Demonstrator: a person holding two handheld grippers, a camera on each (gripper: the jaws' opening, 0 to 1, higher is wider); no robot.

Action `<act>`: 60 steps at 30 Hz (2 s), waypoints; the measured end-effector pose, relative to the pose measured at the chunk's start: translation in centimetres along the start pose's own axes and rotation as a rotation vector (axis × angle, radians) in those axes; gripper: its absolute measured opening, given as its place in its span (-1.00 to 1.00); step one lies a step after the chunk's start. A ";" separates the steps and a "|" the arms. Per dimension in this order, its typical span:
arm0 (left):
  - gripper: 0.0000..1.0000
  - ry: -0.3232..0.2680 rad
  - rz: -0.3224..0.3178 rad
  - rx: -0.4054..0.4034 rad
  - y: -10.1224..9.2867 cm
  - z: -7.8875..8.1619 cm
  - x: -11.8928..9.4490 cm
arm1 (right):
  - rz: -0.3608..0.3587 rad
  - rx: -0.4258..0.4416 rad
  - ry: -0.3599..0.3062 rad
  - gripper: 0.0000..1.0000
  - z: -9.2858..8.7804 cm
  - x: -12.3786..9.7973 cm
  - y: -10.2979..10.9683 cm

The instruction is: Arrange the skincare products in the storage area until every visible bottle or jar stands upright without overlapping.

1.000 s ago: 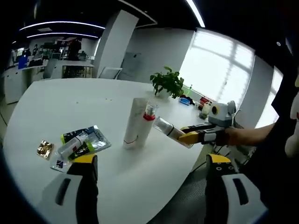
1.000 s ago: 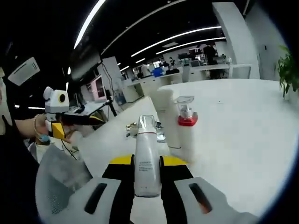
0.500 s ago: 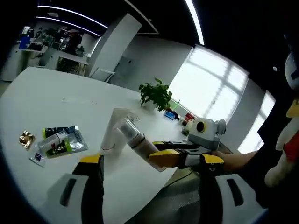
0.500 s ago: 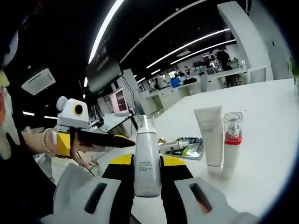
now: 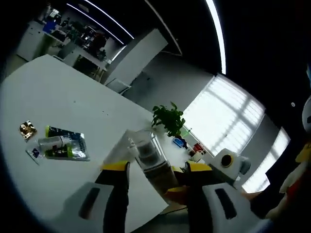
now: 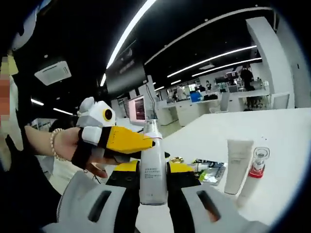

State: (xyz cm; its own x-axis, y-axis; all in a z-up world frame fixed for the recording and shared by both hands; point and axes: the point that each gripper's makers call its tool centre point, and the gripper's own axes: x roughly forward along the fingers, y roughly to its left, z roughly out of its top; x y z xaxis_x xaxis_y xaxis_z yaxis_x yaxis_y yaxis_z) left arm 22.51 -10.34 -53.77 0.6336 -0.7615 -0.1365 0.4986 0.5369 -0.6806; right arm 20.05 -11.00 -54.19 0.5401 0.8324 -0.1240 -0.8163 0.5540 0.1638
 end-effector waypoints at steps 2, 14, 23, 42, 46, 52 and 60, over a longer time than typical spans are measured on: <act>-0.42 -0.019 0.000 -0.008 0.0 0.3 0.1 | 0.004 -0.019 0.002 -0.60 0.1 0.1 0.2; -0.62 -0.068 -0.018 -0.010 -1.1 1.2 0.4 | -0.036 -0.173 0.044 -0.58 1.0 0.1 0.2; -0.69 -0.063 -0.311 0.102 -6.3 4.5 -1.1 | 0.168 0.021 -0.073 -0.51 4.5 -0.8 1.8; -0.68 0.175 -0.652 0.419 -11.7 4.5 -3.5 | 0.493 0.129 -0.070 -0.43 8.1 -1.5 5.6; -0.68 0.199 -0.668 0.417 -11.9 3.8 -3.3 | 0.525 0.130 -0.083 -0.56 8.6 -1.5 6.5; -0.69 0.209 -0.602 0.427 -10.6 3.7 -2.4 | 0.401 0.081 -0.076 -0.61 7.9 -1.1 4.9; -0.65 0.021 -0.365 0.323 -8.5 5.8 0.2 | 0.094 0.020 -0.148 -0.62 8.7 -0.8 0.5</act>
State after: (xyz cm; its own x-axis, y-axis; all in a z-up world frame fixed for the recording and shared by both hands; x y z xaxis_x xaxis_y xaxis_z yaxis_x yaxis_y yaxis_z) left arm 21.80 -12.91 -43.84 0.3732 -0.9262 0.0528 0.8462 0.3166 -0.4287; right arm 20.97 -11.23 -45.53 0.4873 0.8724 0.0377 -0.8610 0.4728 0.1874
